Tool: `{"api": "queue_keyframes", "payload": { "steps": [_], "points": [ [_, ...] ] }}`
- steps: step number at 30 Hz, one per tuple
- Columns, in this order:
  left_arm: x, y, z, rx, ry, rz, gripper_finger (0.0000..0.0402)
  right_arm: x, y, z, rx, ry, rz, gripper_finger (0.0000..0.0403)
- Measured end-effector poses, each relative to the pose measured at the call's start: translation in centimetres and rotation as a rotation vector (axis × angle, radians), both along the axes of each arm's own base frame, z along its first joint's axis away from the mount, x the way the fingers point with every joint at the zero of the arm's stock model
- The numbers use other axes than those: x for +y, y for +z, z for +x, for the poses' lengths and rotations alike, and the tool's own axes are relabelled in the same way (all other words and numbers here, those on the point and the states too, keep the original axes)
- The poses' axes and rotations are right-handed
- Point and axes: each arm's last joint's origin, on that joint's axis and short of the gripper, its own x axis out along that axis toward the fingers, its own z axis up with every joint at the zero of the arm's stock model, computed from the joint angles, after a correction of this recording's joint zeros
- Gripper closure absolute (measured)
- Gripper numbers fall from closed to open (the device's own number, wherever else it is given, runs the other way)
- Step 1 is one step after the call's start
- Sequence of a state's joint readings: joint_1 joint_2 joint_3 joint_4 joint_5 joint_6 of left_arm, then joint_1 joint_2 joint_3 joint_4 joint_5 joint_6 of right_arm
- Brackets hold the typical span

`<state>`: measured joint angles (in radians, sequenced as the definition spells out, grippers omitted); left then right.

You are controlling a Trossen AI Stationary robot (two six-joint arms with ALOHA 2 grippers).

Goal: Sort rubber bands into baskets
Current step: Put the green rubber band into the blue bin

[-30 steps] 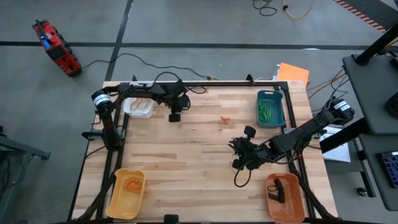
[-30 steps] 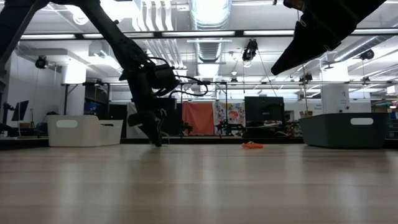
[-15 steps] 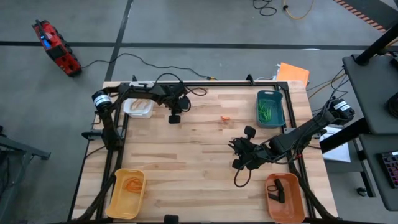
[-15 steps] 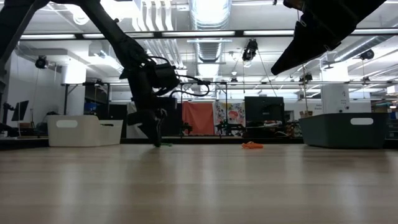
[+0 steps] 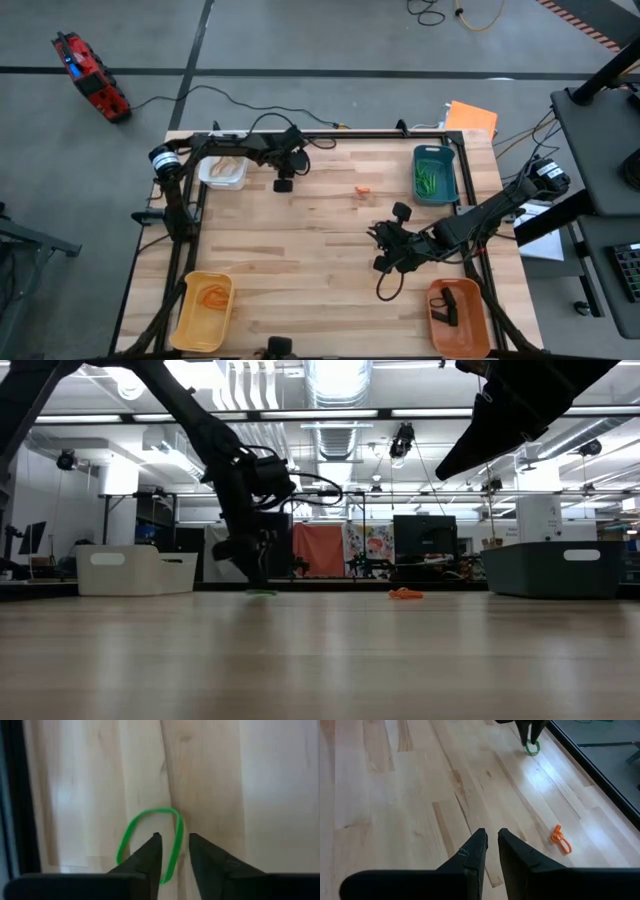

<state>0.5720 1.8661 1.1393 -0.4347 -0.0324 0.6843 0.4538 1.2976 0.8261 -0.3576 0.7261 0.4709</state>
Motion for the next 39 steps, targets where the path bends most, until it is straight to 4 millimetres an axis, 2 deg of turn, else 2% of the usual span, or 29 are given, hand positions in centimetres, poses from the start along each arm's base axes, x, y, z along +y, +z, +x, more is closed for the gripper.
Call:
{"api": "queue_keyframes", "payload": {
  "steps": [6, 10, 14, 18, 20, 26, 32, 39],
  "points": [
    [0.1, -1.3, 0.1, 0.039, -0.014, -0.014, 0.0275, 0.0, -0.1, 0.0, 0.003, 0.0, -0.002, 0.036],
    [0.4, -2.2, 0.1, 0.059, -0.022, -0.031, 0.0269, -0.1, -0.3, -0.1, 0.007, 0.0, -0.004, 0.036],
    [0.5, -3.0, 0.0, 0.079, -0.021, -0.053, 0.0297, -0.1, -0.3, -0.1, 0.007, 0.0, -0.003, 0.036],
    [0.4, -3.1, 0.0, 0.083, -0.025, -0.065, 0.0375, -0.1, -0.3, -0.1, 0.006, 0.0, -0.003, 0.036],
    [0.5, -3.2, 0.0, 0.073, -0.022, -0.08, 0.0392, -0.1, -0.3, -0.1, 0.006, 0.0, -0.003, 0.036],
    [0.4, -3.0, 0.0, 0.026, -0.028, -0.138, 0.04, -0.1, -0.3, -0.1, 0.006, 0.0, -0.003, 0.036],
    [0.2, -1.5, -0.1, -0.041, -0.007, -0.163, 0.0401, -0.1, -0.3, -0.1, 0.005, 0.0, -0.003, 0.036],
    [-0.8, 0.2, 0.1, -0.192, -0.108, -0.335, 0.0401, -0.1, -0.3, -0.1, 0.008, 0.004, -0.008, 0.036]
  ]
}}
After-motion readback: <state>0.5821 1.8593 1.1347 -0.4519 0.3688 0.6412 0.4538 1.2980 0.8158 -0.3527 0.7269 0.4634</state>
